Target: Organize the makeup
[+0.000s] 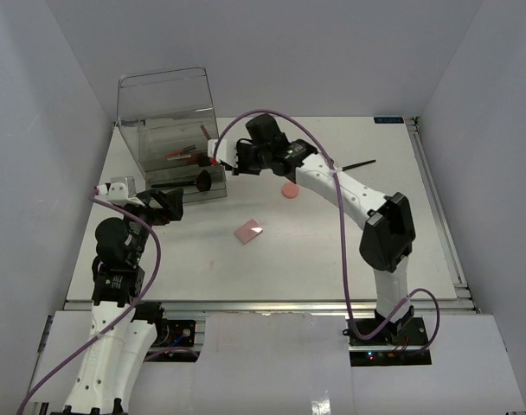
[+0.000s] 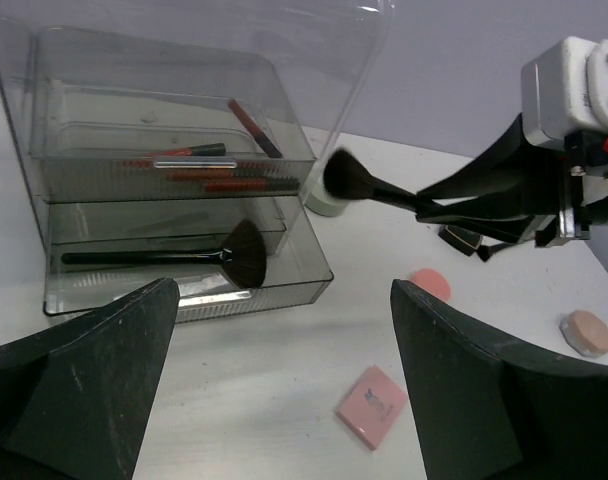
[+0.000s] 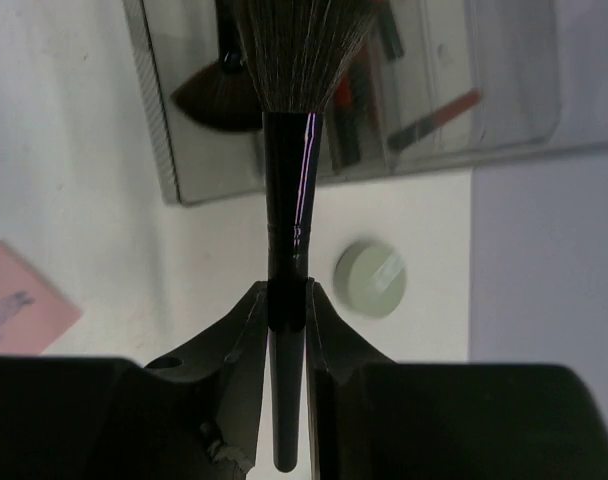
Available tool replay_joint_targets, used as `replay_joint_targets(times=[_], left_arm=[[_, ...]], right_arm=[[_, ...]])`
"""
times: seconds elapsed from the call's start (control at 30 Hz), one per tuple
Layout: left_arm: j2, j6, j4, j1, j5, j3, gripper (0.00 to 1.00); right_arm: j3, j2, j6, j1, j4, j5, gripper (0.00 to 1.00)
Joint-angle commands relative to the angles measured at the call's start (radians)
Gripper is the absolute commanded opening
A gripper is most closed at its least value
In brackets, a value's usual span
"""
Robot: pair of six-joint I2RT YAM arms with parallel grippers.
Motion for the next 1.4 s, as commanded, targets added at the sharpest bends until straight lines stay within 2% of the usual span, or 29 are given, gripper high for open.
replay_joint_targets(times=[0.0, 0.23, 0.43, 0.5, 0.63, 0.73, 0.9, 1.0, 1.1, 1.17, 1.23, 1.3, 1.37], left_arm=[[-0.037, 0.007, -0.036, 0.011, -0.173, 0.012, 0.98], [-0.062, -0.034, -0.063, 0.028, -0.338, 0.014, 0.98], [-0.055, -0.040, -0.063, 0.035, -0.333, 0.015, 0.98], [-0.051, -0.038, -0.061, 0.037, -0.329, 0.013, 0.98], [-0.046, -0.037, -0.061, 0.037, -0.324, 0.013, 0.98], [-0.042, -0.037, -0.061, 0.038, -0.319, 0.012, 0.98], [-0.040, -0.030, -0.055, 0.038, -0.294, 0.009, 0.98], [-0.042, -0.020, -0.043, 0.038, -0.241, 0.003, 0.98], [-0.042, -0.007, -0.026, 0.038, -0.176, -0.004, 0.98], [-0.037, -0.005, -0.017, 0.038, -0.130, -0.006, 0.98], [-0.029, -0.003, -0.012, 0.038, -0.092, -0.006, 0.98], [-0.021, -0.003, -0.011, 0.038, -0.065, -0.005, 0.98], [-0.010, -0.003, -0.011, 0.038, -0.045, -0.003, 0.98]], right_arm=[[0.275, 0.191, -0.204, 0.079, -0.111, 0.042, 0.08], [0.414, 0.347, -0.218, 0.157, 0.035, 0.117, 0.08], [0.424, 0.406, -0.185, 0.197, 0.172, 0.168, 0.10], [0.423, 0.419, -0.170, 0.205, 0.228, 0.191, 0.22], [0.413, 0.416, -0.135, 0.212, 0.276, 0.208, 0.57], [0.395, 0.387, -0.119, 0.210, 0.277, 0.215, 0.67], [0.304, 0.259, -0.075, 0.186, 0.208, 0.171, 0.69], [0.230, 0.132, -0.028, 0.111, 0.077, 0.024, 0.69], [0.140, 0.013, 0.004, -0.041, -0.120, -0.242, 0.71], [0.068, -0.020, -0.048, -0.170, -0.247, -0.392, 0.73], [0.001, -0.044, -0.136, -0.285, -0.312, -0.430, 0.73], [-0.057, -0.057, -0.200, -0.409, -0.376, -0.423, 0.77], [-0.153, -0.087, -0.345, -0.522, -0.387, -0.419, 0.83]])
